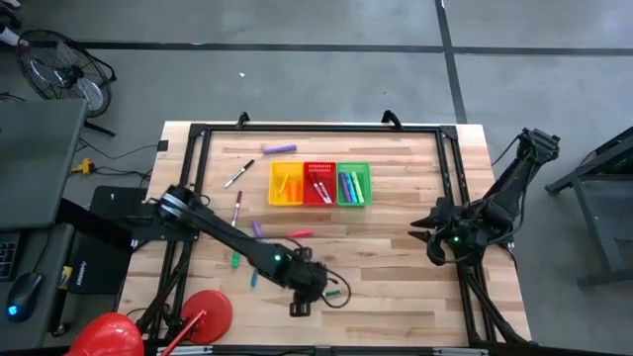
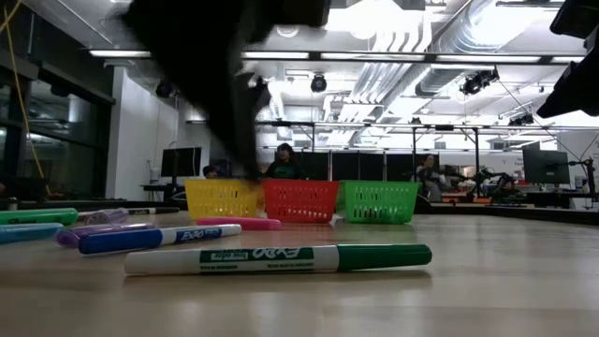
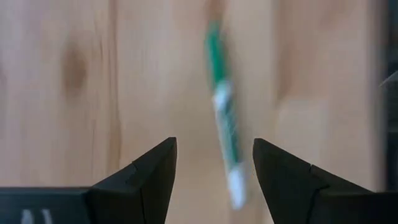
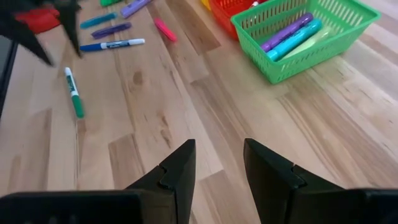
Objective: Pick & Place Markers
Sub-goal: Put the green marker into the red bin
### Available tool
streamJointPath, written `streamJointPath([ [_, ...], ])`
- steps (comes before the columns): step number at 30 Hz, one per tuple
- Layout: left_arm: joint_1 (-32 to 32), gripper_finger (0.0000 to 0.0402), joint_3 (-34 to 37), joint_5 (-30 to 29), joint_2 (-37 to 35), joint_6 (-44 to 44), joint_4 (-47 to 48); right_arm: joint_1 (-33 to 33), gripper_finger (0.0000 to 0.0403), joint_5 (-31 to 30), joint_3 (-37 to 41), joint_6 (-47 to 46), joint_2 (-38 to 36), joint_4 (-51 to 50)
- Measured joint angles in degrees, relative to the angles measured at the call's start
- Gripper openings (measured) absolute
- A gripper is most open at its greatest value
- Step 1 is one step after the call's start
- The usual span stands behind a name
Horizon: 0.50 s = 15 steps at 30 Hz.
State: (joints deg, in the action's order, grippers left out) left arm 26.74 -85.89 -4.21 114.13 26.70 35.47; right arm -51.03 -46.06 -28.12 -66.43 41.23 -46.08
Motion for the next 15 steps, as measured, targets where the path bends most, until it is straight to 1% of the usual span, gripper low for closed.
streamJointPath([
  [1, 0.0, 0.0206, -1.0, 0.2, 1.1, -0.4, 2.2, 0.0, 0.0124, 0.0, 0.0, 0.0, 0.0, 0.2],
  [4, -0.1, 0.0206, -5.6, 2.1, 4.1, -1.7, 0.9, 0.0, 0.0124, 0.3, 0.0, 0.0, 0.0, 0.6],
  [6, 0.1, 0.0206, -7.5, 2.3, 4.7, -2.5, 4.4, 0.0, 0.0124, 0.7, 0.0, -0.1, 0.0, 0.6],
  [8, 0.3, 0.0206, -9.4, 3.3, 6.9, -2.0, 3.5, 0.0, 0.0124, 1.4, 0.0, -0.2, 0.0, 0.7],
  [11, 0.3, 0.0206, -10.5, 3.4, 8.5, -0.4, 5.4, 0.0, 0.0124, 1.7, 0.0, -0.2, 0.2, 1.0],
  [13, 0.3, 0.0206, -11.6, 3.4, 9.3, 1.3, 3.8, 0.0, 0.0124, 1.9, 0.0, -0.2, 0.3, 1.2],
  [15, 0.3, 0.0206, -11.8, 2.6, 10.0, 2.7, 5.7, 0.0, 0.0124, 1.9, 0.0, -0.2, 0.5, 1.6],
])
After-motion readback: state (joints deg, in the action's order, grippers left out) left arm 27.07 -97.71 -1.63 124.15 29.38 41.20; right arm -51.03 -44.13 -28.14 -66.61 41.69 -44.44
